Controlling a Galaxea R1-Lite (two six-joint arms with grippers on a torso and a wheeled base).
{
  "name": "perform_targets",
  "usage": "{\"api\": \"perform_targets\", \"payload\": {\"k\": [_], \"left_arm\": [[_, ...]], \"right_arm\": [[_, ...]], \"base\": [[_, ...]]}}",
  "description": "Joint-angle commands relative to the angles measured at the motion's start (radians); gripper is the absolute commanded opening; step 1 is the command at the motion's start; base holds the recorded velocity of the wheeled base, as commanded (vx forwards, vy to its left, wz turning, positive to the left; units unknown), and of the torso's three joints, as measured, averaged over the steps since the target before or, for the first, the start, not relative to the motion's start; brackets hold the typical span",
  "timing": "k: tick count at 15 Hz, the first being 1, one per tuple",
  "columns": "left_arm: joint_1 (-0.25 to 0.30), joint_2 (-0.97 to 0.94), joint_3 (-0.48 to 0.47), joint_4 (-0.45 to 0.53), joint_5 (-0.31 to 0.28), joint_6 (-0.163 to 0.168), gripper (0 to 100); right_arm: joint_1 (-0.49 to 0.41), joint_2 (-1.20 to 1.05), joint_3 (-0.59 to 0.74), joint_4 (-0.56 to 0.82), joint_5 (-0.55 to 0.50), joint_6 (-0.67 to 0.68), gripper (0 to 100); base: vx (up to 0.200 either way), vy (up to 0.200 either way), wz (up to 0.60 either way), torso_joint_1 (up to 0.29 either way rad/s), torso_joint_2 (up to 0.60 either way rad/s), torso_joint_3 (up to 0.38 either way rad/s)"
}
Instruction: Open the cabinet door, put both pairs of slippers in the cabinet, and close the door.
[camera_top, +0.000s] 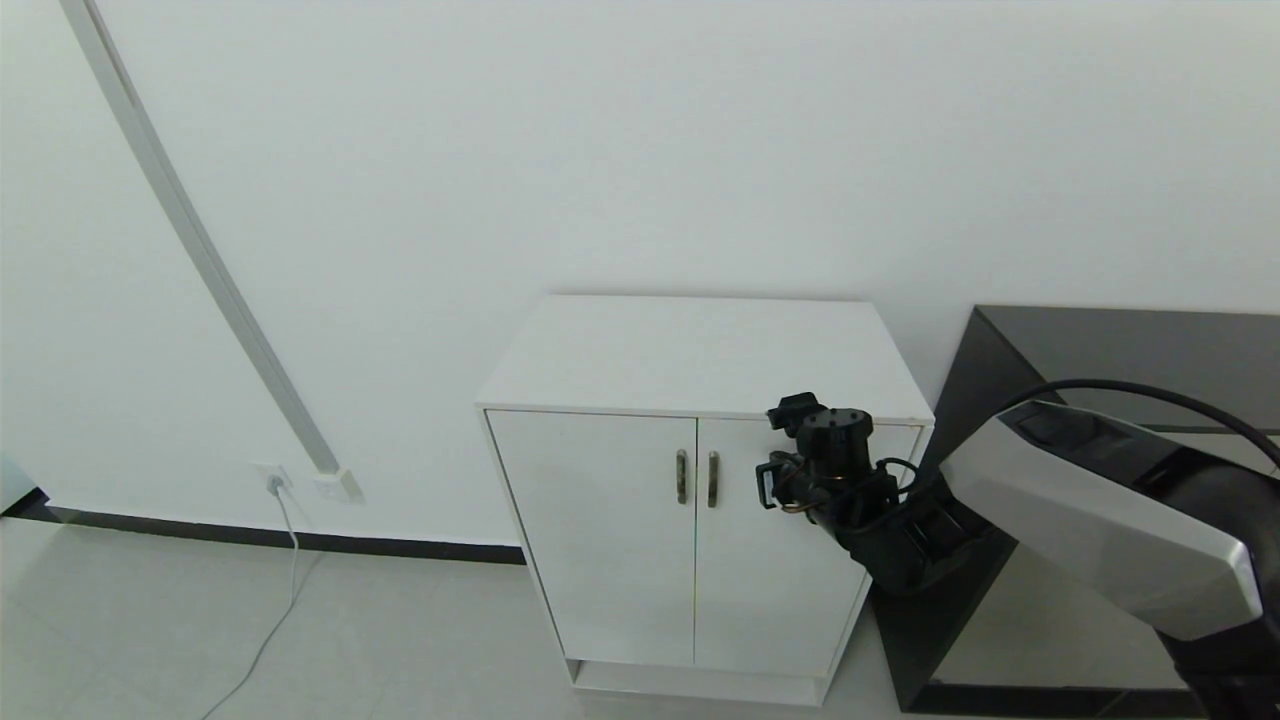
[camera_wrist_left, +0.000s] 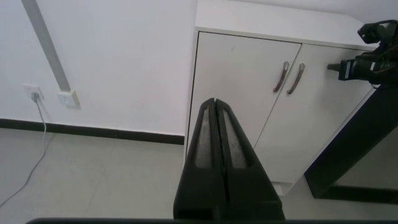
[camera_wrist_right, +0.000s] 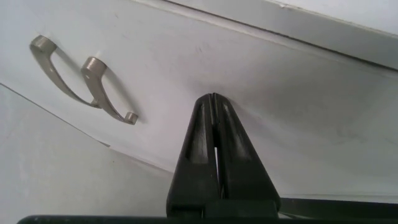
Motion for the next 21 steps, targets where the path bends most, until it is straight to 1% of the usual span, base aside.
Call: {"api": "perform_targets", "payload": {"k": [1, 9, 12, 14, 18, 20, 21], "left_arm": [[0.002, 0.0, 0.0, 0.0, 0.0, -0.001, 0], [0.002, 0.0, 0.0, 0.0, 0.0, -0.002, 0], [0.002, 0.0, 0.0, 0.0, 0.0, -0.002, 0], [0.002, 0.0, 0.0, 0.0, 0.0, -0.002, 0], [0.002, 0.002, 0.0, 0.0, 0.0, -0.001, 0], [0.0, 0.002, 0.0, 0.0, 0.0, -0.001, 0], [0.0, 0.0, 0.0, 0.0, 0.0, -0.002, 0]], "right_arm": [[-0.002, 0.008, -0.004, -0.001, 0.0, 0.0, 0], [-0.019, 0.035, -0.03, -0.001, 0.0, 0.0, 0], [-0.015, 0.003, 0.002, -0.003, -0.001, 0.0, 0], [-0.005, -0.034, 0.048, -0.007, -0.001, -0.002, 0], [0.042, -0.163, 0.218, -0.049, -0.006, -0.003, 0], [0.045, -0.213, 0.29, -0.078, -0.006, -0.019, 0], [0.042, -0.255, 0.353, -0.099, -0.009, -0.028, 0]], "base": [[0.0, 0.0, 0.0, 0.0, 0.0, 0.0], [0.0, 0.0, 0.0, 0.0, 0.0, 0.0], [0.0, 0.0, 0.0, 0.0, 0.0, 0.0], [0.0, 0.0, 0.0, 0.0, 0.0, 0.0], [0.0, 0.0, 0.0, 0.0, 0.0, 0.0], [0.0, 0.0, 0.0, 0.0, 0.0, 0.0], [0.0, 0.0, 0.0, 0.0, 0.0, 0.0]]}}
